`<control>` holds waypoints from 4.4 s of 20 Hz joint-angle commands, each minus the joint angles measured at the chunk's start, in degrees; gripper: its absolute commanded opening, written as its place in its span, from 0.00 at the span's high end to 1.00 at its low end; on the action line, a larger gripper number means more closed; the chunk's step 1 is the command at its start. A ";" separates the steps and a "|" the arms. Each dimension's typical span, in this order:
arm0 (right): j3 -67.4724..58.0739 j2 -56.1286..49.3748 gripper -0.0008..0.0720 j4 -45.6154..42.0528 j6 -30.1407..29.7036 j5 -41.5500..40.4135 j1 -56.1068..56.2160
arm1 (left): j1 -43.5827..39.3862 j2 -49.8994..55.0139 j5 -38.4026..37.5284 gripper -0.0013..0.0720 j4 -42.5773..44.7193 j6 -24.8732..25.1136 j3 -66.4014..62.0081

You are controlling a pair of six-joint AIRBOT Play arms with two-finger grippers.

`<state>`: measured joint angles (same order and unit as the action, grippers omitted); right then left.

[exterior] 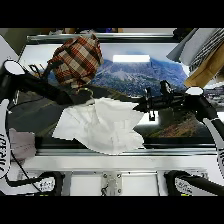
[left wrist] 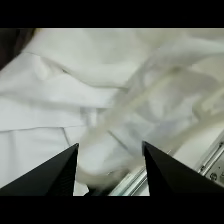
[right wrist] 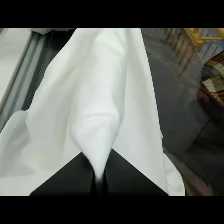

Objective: Fold the clothes and pants, and hang the long-sleeved shirts on hangers.

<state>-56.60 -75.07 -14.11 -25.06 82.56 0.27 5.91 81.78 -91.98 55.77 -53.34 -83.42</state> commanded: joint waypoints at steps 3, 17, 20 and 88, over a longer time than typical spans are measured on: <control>-0.04 1.73 0.98 0.48 3.08 -0.17 -0.22 | 5.86 -8.11 5.64 0.42 0.00 -5.77 1.53; -0.02 10.43 0.98 0.46 15.50 -8.85 -0.59 | 3.26 -39.52 22.40 0.22 -0.31 -36.68 36.11; -0.02 10.43 0.98 0.48 17.09 -8.87 -0.59 | -6.45 -43.93 29.14 0.21 -0.26 -45.33 42.01; -0.02 22.21 0.98 0.83 31.21 -6.67 -0.55 | -6.56 -37.42 39.98 0.96 10.64 -56.50 41.79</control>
<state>-56.55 -53.47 -13.30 3.86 74.65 -0.25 -2.92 44.38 -52.10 66.22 -111.31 -41.63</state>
